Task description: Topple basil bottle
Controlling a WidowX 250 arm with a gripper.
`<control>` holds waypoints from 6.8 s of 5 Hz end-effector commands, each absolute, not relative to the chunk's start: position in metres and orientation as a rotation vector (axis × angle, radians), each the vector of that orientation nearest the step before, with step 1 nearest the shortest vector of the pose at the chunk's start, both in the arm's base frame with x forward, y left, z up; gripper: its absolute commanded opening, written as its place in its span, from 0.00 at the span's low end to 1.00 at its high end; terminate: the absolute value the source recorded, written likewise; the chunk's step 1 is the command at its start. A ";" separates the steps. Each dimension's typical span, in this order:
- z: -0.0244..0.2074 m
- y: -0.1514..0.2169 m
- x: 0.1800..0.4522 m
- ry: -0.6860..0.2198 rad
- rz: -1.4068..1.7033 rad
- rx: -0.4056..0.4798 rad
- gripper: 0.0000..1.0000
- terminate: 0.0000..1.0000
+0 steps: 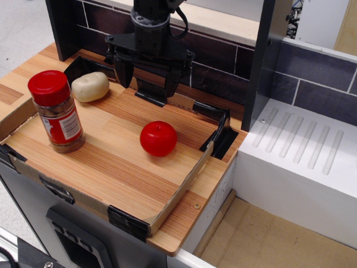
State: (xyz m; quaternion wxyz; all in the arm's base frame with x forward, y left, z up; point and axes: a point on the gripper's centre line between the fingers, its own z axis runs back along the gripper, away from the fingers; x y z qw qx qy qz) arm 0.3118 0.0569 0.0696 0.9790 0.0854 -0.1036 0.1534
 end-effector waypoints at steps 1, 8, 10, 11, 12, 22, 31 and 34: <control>0.070 0.057 0.312 -0.209 0.309 0.172 1.00 0.00; 0.120 0.129 0.276 -0.123 -0.489 0.167 1.00 0.00; 0.120 0.142 0.267 -0.126 -0.494 0.187 1.00 0.00; 0.117 0.148 0.264 -0.109 -0.496 0.163 1.00 0.00; 0.112 0.147 0.260 -0.110 -0.484 0.156 1.00 0.00; 0.088 0.118 0.223 0.171 -0.691 0.579 0.00 0.00; 0.061 0.084 0.239 -0.095 -0.714 0.136 1.00 0.00; 0.079 0.083 0.248 -0.088 -0.598 0.149 1.00 0.00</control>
